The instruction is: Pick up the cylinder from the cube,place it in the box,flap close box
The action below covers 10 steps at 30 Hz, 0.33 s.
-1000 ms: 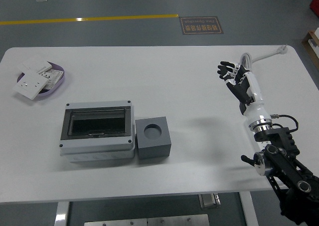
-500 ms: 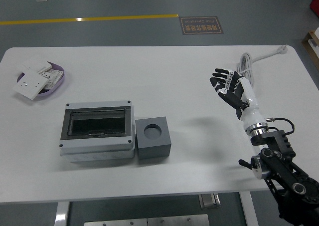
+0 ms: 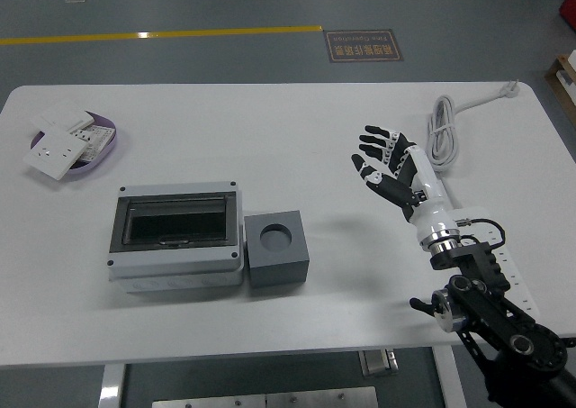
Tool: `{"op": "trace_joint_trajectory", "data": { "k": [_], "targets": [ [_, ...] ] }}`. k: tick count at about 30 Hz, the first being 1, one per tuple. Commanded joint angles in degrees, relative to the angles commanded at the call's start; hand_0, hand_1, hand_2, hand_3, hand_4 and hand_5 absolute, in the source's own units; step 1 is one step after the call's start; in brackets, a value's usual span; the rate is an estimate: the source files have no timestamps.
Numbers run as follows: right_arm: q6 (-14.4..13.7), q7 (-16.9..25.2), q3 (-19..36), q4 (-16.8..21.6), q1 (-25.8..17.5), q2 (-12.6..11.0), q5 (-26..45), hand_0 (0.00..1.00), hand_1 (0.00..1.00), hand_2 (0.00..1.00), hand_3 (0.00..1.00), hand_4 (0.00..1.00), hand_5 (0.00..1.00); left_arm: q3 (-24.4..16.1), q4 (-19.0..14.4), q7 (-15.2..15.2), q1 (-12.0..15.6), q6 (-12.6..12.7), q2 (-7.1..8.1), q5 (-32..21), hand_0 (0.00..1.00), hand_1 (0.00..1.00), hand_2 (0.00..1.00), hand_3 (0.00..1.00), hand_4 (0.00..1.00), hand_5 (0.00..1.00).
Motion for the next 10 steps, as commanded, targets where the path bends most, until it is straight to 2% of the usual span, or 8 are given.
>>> {"op": "trace_joint_trajectory", "data": {
  "k": [10],
  "targets": [
    [0.6,0.2,3.0,0.5,0.0,-0.4,0.2,0.769,0.687,0.655,0.614,0.546,0.061,0.1,0.0,0.0,0.0,0.0,-0.03,-0.1,0.923,0.852,0.854,0.951,0.002,0.002]
  ]
}}
